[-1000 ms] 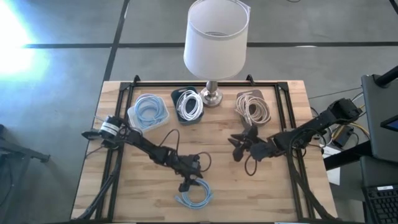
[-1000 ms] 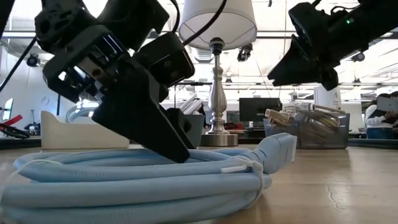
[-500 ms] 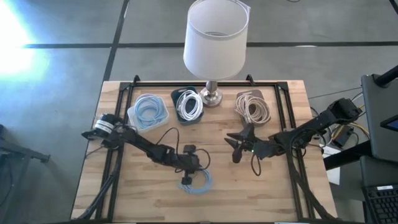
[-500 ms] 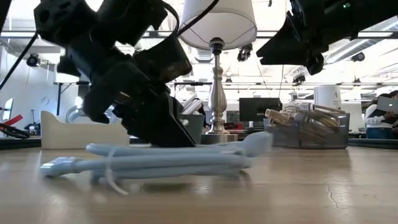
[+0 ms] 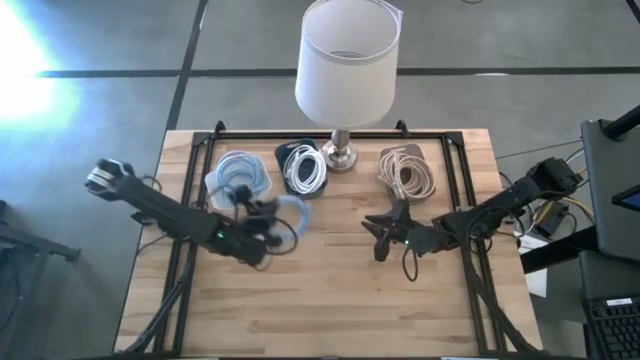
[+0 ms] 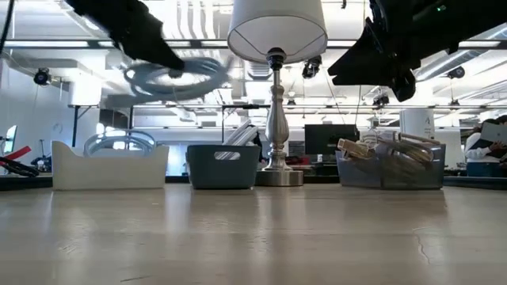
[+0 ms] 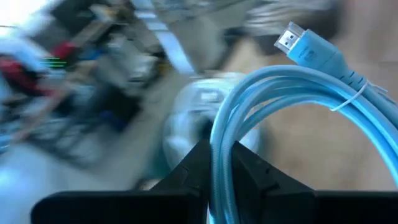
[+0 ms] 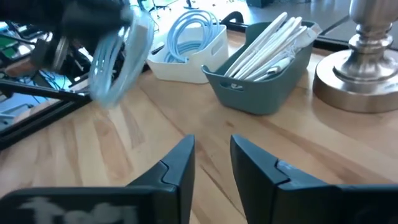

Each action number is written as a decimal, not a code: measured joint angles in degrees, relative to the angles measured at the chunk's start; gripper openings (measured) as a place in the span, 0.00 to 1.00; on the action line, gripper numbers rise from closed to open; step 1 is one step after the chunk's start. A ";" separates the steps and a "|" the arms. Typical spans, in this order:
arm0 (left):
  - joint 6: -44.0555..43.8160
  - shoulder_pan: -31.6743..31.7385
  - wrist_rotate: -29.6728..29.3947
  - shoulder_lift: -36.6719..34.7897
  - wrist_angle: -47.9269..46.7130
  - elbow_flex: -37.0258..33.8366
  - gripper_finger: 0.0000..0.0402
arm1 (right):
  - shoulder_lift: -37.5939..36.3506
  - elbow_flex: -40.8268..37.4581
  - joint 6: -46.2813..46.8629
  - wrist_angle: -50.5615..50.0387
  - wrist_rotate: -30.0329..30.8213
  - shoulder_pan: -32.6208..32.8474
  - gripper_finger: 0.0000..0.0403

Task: Pick & Place USB Port
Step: Put the blue charger cable into the white bin, then return to Home Position

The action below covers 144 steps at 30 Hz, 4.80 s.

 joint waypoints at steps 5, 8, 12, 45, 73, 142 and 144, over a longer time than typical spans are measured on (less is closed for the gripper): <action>-3.61 2.37 -8.32 -8.67 -12.48 -0.07 0.12 | 0.00 -0.15 0.76 0.04 -0.10 0.09 0.22; -6.35 5.51 -9.26 -12.22 -19.80 -0.07 0.12 | 0.00 -0.15 2.14 0.04 -0.12 0.09 0.20; -14.14 11.62 -9.73 -14.89 -28.88 -0.54 0.12 | 0.00 -0.25 3.33 0.07 -0.12 0.11 0.18; -12.48 30.74 8.56 -13.80 -8.60 -13.09 0.53 | 0.00 -0.33 2.31 0.04 -0.03 0.09 0.15; -7.29 6.02 10.70 -16.32 2.39 -3.72 0.35 | -0.02 -0.31 -0.34 -0.01 -0.43 0.09 0.13; 28.00 -0.81 21.27 -64.53 50.84 -48.74 0.35 | -61.77 -19.89 -32.99 -14.84 -26.76 -11.30 0.21; 29.45 -0.03 22.72 -64.60 52.43 -48.75 0.35 | -61.77 -19.89 -33.74 -15.13 -26.70 -11.34 0.21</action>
